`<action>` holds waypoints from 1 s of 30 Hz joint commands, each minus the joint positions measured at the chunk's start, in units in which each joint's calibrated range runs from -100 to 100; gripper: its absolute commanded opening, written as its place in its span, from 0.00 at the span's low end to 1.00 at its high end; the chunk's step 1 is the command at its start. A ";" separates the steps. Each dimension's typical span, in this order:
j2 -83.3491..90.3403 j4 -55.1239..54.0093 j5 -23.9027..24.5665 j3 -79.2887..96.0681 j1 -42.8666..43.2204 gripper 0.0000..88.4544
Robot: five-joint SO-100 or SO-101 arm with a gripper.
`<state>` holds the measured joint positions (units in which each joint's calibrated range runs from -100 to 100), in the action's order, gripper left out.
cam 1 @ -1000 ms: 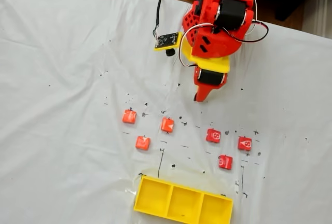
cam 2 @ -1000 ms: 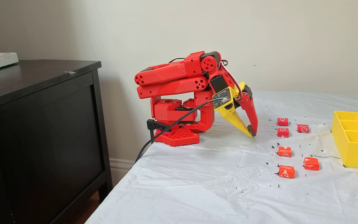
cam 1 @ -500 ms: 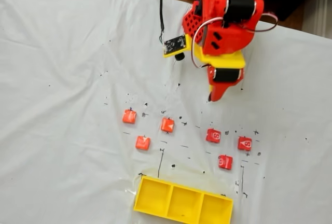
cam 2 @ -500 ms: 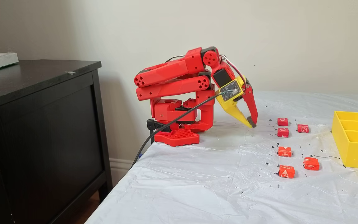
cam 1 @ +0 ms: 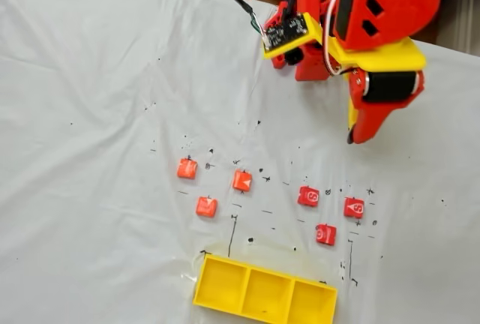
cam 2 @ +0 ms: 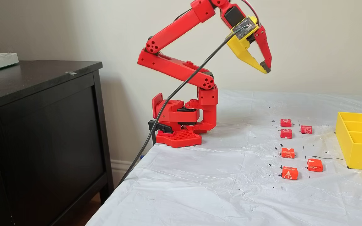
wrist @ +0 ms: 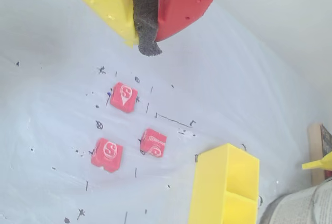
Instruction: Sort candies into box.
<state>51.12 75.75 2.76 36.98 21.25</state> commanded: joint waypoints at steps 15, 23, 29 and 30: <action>-26.02 1.82 5.13 -19.18 9.18 0.01; -32.46 -1.45 7.47 -18.09 9.27 0.34; -34.50 -5.14 7.37 -17.36 8.55 0.36; -35.09 -5.63 7.37 -17.27 8.46 0.36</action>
<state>16.84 72.14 10.09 22.89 30.11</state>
